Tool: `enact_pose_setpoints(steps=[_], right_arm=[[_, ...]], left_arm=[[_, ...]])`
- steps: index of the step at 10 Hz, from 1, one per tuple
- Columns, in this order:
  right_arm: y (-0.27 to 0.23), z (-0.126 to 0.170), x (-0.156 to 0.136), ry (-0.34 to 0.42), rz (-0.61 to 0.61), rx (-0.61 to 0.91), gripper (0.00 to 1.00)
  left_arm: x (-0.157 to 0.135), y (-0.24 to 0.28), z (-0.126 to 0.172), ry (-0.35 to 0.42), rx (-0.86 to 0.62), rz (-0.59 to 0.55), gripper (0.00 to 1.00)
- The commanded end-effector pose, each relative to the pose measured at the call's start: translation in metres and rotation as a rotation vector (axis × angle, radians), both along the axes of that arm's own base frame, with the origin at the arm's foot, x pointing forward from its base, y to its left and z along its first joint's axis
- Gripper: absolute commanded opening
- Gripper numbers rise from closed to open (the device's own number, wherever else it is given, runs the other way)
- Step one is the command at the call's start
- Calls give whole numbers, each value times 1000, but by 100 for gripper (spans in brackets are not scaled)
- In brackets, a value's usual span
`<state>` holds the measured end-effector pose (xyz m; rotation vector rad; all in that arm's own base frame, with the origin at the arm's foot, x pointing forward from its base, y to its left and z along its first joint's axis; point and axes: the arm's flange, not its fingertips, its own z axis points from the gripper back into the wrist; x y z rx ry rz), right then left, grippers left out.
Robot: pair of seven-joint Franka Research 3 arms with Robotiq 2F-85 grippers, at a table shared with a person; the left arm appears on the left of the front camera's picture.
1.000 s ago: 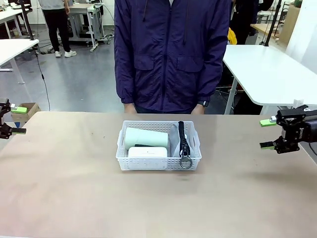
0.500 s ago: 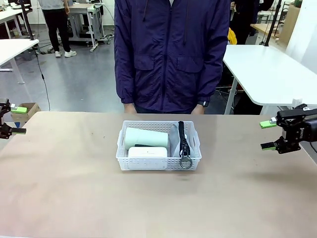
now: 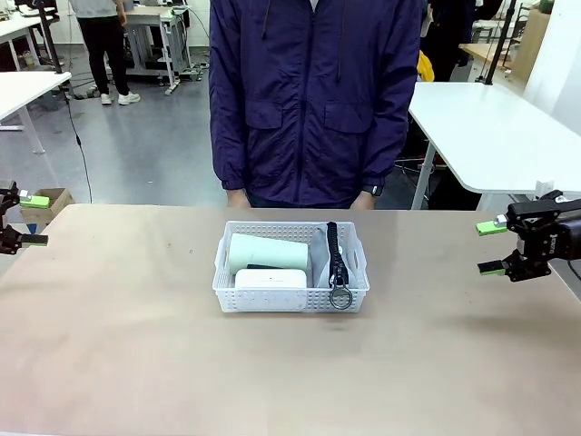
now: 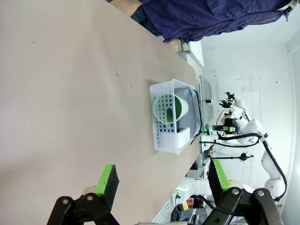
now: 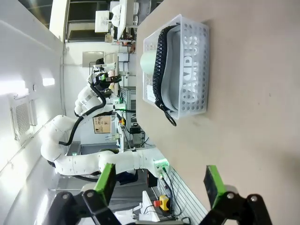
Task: Efficiently arrange items inside the basket to fit them all.
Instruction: Pick up the Reusable plastic cup and place it inside the Organizing basket.
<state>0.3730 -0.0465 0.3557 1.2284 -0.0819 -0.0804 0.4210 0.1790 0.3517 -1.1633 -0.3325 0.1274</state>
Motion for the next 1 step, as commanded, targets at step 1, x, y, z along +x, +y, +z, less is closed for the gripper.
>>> enact_pose_setpoints(steps=[1], right_arm=[[-3, 3, 1, -5, 13, -10, 100]], left_arm=[[-2, -2, 2, -4, 9, -3, 100]])
